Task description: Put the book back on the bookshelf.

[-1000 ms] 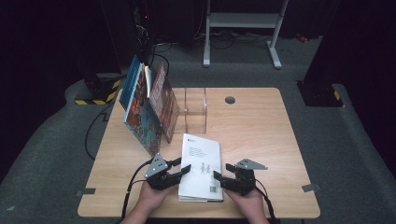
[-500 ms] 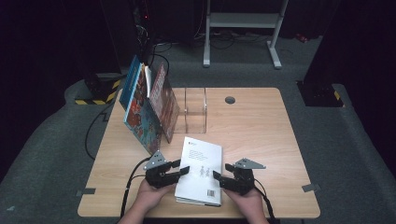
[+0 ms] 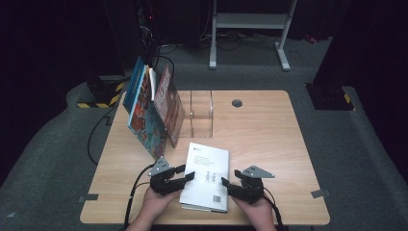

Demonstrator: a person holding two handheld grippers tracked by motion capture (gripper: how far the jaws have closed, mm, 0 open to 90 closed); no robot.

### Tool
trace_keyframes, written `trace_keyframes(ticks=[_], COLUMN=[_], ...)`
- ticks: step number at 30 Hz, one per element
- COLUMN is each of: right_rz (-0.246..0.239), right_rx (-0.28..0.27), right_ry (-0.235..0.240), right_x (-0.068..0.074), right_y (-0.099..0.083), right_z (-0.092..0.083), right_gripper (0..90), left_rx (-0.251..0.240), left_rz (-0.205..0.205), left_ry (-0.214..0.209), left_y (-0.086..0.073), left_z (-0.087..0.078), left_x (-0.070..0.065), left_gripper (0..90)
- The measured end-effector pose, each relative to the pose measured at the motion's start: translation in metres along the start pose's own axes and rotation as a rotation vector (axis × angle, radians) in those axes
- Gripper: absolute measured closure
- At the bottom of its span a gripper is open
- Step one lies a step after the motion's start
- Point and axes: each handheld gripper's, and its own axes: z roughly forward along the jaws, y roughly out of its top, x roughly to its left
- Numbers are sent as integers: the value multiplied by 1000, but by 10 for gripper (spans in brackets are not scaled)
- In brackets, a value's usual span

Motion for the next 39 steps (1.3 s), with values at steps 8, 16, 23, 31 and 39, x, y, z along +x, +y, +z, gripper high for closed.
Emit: trace_keyframes(ticks=[8, 16, 23, 31, 39], right_rz=[-26, -50, -44, -30, -50], right_rx=[-21, 72, 97, 65, 44], right_ry=[-107, -147, -129, -185, -199], right_x=[-5, -3, -2, -8, -9], right_y=[-4, -11, -10, -6, -1], right_z=[-13, -3, 2, -2, 0], right_gripper=[506, 579, 585, 730, 733], left_rx=[-13, 101, 98, 75, 16], left_rz=[52, 75, 14, -2, -14], left_ry=[189, 278, 233, 202, 231], left_y=[-7, -16, -17, -19, -8], left_z=[-9, 3, 4, 14, 10], left_x=[-2, -9, -8, -19, -12], left_gripper=[617, 818, 898, 898, 794])
